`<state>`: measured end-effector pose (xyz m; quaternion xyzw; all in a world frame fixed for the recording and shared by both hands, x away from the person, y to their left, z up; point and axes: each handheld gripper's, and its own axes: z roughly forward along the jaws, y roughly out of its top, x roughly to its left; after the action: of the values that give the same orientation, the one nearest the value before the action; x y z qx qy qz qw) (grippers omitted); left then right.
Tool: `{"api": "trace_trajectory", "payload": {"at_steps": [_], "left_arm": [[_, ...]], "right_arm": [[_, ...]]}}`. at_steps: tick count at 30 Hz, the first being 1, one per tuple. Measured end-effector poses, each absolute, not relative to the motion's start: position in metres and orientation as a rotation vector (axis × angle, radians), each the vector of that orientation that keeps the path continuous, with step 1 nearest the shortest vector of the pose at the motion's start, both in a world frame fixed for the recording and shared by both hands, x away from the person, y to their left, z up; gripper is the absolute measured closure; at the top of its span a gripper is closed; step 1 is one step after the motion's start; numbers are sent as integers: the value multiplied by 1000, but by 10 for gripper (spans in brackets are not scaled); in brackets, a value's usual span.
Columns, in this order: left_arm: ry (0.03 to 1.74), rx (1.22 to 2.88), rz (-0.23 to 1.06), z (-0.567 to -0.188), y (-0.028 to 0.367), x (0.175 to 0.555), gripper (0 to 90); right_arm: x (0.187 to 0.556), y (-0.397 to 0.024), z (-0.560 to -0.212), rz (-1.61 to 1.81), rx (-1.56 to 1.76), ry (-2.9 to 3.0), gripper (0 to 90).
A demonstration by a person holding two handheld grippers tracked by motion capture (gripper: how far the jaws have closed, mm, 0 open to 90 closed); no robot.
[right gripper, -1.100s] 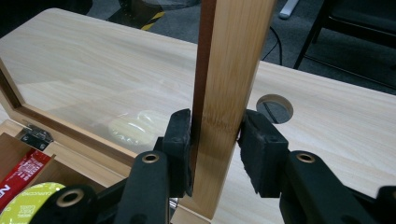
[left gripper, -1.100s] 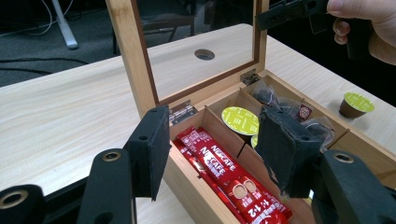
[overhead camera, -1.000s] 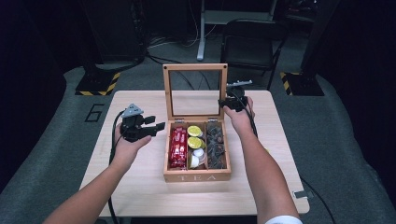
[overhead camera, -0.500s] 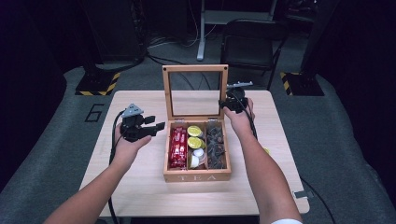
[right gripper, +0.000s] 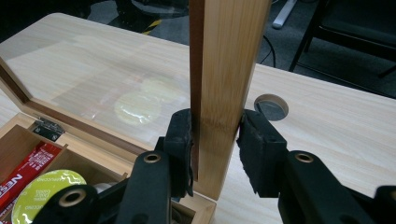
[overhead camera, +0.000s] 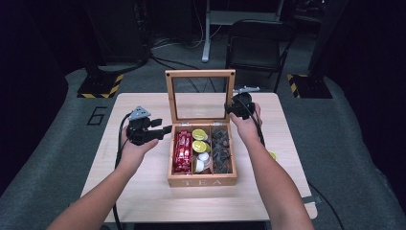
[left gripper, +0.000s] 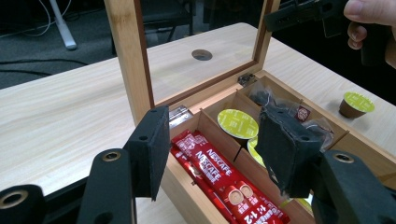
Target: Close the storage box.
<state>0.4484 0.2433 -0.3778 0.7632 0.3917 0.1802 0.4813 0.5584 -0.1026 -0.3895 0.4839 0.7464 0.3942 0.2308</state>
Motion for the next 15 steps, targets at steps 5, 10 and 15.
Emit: {"api": "trace_trajectory", "payload": {"at_steps": [5, 10, 15], "left_arm": [[948, 1857, 448, -373, 238, 450, 443], [979, 1852, 481, -363, 234, 456, 444], [982, 1827, 518, -347, 234, 465, 444]], "right_arm": [[551, -102, -390, 1082, 1310, 2034, 647], [543, -102, -392, 1076, 1280, 2026, 646], [540, -103, -393, 1086, 1269, 2014, 647]]}}
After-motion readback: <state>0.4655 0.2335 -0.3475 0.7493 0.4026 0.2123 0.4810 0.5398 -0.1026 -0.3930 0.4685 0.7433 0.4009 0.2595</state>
